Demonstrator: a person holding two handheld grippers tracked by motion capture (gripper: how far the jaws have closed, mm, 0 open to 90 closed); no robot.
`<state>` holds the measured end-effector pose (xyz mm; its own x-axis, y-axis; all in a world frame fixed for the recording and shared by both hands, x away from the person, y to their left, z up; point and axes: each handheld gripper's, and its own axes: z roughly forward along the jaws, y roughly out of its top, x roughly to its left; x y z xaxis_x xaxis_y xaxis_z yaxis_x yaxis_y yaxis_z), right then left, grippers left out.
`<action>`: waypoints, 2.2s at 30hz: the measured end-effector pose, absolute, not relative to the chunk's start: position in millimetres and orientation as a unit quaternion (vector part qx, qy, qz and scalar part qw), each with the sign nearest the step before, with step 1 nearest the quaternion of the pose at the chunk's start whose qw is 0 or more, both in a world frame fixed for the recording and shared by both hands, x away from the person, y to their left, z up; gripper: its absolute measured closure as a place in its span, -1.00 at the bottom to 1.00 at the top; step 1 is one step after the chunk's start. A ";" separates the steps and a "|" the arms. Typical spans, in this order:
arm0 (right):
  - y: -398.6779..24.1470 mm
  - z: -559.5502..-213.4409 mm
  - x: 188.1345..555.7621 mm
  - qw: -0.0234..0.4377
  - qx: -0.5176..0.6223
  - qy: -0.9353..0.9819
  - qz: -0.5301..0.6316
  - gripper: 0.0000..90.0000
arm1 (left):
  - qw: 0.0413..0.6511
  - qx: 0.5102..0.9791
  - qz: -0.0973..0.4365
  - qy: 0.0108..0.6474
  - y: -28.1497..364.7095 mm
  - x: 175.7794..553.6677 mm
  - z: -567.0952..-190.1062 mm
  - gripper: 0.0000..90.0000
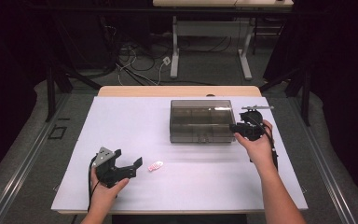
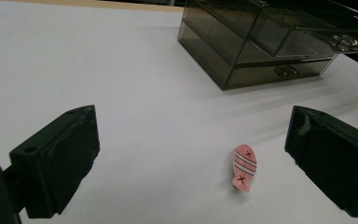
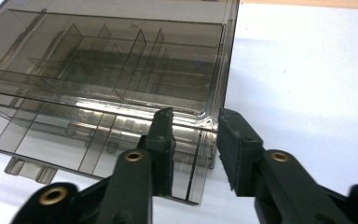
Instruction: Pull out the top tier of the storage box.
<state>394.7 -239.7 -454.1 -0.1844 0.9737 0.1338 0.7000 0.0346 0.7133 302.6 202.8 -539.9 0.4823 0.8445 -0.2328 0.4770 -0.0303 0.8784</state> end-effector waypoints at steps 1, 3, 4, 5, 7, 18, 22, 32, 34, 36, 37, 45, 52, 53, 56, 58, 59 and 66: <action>-239.1 -454.0 394.3 0.199 0.607 0.691 0.338 0.54 | 0.508 0.695 0.181 0.475 202.8 302.7 -539.8 -0.93; -239.3 -453.5 393.7 0.199 0.606 0.693 0.334 0.59 | 0.508 0.695 0.181 0.475 202.8 302.7 -539.9 -0.93; -238.6 -453.7 393.4 0.199 0.608 0.693 0.332 0.61 | 0.509 0.694 0.180 0.476 202.7 302.8 -540.0 -0.93; -238.2 -453.5 393.2 0.196 0.611 0.692 0.332 0.63 | 0.508 0.694 0.180 0.476 202.7 302.8 -540.0 -0.93; -237.7 -454.0 393.4 0.194 0.610 0.695 0.329 0.65 | 0.508 0.695 0.180 0.476 202.7 302.8 -540.0 -0.93; -234.7 -456.9 394.0 0.196 0.616 0.700 0.303 0.72 | 0.508 0.695 0.180 0.476 202.6 302.9 -540.2 -0.93; -233.9 -457.6 394.1 0.192 0.619 0.700 0.298 0.76 | 0.507 0.696 0.180 0.476 202.5 303.2 -540.5 -0.93; -231.4 -461.5 396.1 0.188 0.623 0.701 0.290 0.82 | 0.507 0.696 0.178 0.476 202.3 303.2 -540.9 -0.93; -230.5 -461.9 396.1 0.186 0.630 0.698 0.285 0.84 | 0.506 0.697 0.178 0.476 202.3 303.3 -541.0 -0.93; -230.6 -462.6 396.3 0.187 0.631 0.698 0.282 0.85 | 0.507 0.697 0.178 0.476 202.2 303.3 -541.0 -0.93; -230.5 -462.6 396.4 0.188 0.634 0.695 0.281 0.88 | 0.507 0.696 0.177 0.476 201.9 303.4 -541.2 -0.93; -230.8 -462.4 396.4 0.179 0.640 0.693 0.280 0.90 | 0.507 0.696 0.176 0.477 201.2 303.7 -541.6 -0.93; -228.9 -461.8 395.5 0.186 0.644 0.690 0.272 0.92 | 0.507 0.696 0.175 0.477 201.4 303.9 -541.7 -0.93; -228.9 -461.8 395.5 0.186 0.644 0.690 0.272 0.92 | 0.507 0.696 0.175 0.477 201.5 303.9 -541.7 -0.93; -228.2 -461.9 394.9 0.188 0.644 0.690 0.271 0.93 | 0.507 0.696 0.176 0.477 201.7 304.0 -541.6 -0.93; -227.7 -461.7 393.9 0.190 0.643 0.691 0.268 0.93 | 0.507 0.696 0.175 0.477 201.9 304.1 -541.6 -0.93; -227.5 -461.7 393.7 0.190 0.643 0.692 0.269 0.93 | 0.507 0.696 0.175 0.477 201.8 304.2 -541.6 -0.93; -227.5 -461.5 391.3 0.189 0.644 0.691 0.269 0.93 | 0.507 0.698 0.175 0.474 200.4 305.6 -541.5 -0.92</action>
